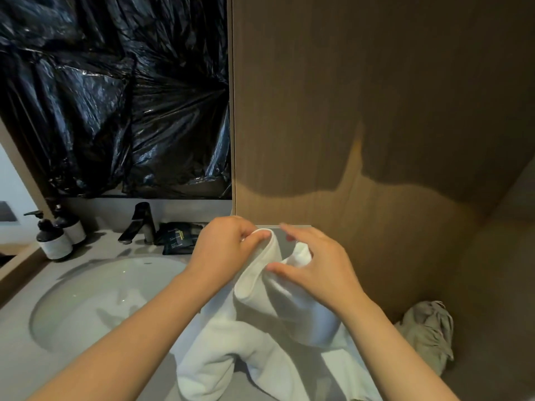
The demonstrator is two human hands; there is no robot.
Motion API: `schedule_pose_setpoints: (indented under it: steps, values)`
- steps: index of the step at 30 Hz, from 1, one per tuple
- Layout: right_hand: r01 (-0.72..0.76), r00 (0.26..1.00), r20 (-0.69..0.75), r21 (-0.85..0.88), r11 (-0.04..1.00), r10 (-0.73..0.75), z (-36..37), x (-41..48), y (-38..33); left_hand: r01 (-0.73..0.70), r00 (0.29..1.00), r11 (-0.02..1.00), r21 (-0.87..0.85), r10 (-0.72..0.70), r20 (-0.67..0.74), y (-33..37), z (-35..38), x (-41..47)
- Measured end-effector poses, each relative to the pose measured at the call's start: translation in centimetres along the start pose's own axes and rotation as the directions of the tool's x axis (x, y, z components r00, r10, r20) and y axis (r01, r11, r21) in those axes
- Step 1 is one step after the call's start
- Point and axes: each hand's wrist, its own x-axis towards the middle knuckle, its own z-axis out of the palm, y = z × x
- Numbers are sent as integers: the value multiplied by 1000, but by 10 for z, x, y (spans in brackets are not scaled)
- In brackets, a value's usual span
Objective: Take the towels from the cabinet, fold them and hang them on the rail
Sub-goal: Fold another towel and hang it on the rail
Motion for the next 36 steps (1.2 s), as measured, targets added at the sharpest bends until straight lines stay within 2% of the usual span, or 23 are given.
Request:
schedule_pose_setpoints:
  steps: [4,8,12,16,19,21,24,26,27,30,33,36]
  values:
    - [-42,997,69,87,995,36,8,-2,2,76,996,989,-125,-69,61,5,-5,1]
    - [-54,998,-28,163,985,59,9,2,12,64,988,964,-257,-25,150,9,-11,-5]
    - [-49,989,-121,252,966,81,-2,2,18,109,949,947,-301,-9,314,-14,-13,-14]
    - [-29,968,-230,285,958,98,-19,9,25,165,909,959,-230,-58,413,-50,-6,-42]
    - [-41,961,-254,267,963,112,-26,13,28,199,926,955,-220,-110,360,-63,0,-49]
    - [-51,955,-272,251,967,120,-31,17,28,180,956,965,-192,-126,266,-61,-2,-40]
    - [-80,938,-314,214,973,146,-46,27,27,88,996,982,-164,-90,-6,-41,-21,-13]
    - [-95,915,-365,225,970,174,-59,33,26,-21,986,990,-139,-3,-167,-25,-43,6]
    - [-92,901,-395,232,968,180,-64,36,26,-76,977,992,-100,54,-205,-19,-52,14]
    - [-110,902,-396,178,978,174,-67,39,30,-118,980,993,17,119,-161,-13,-59,22]
    - [-246,916,-292,132,960,275,-49,34,40,13,999,999,36,-11,-33,-20,-35,12]
    - [-265,906,-269,246,932,328,-26,16,40,89,995,996,-21,-89,-39,-24,-17,3]
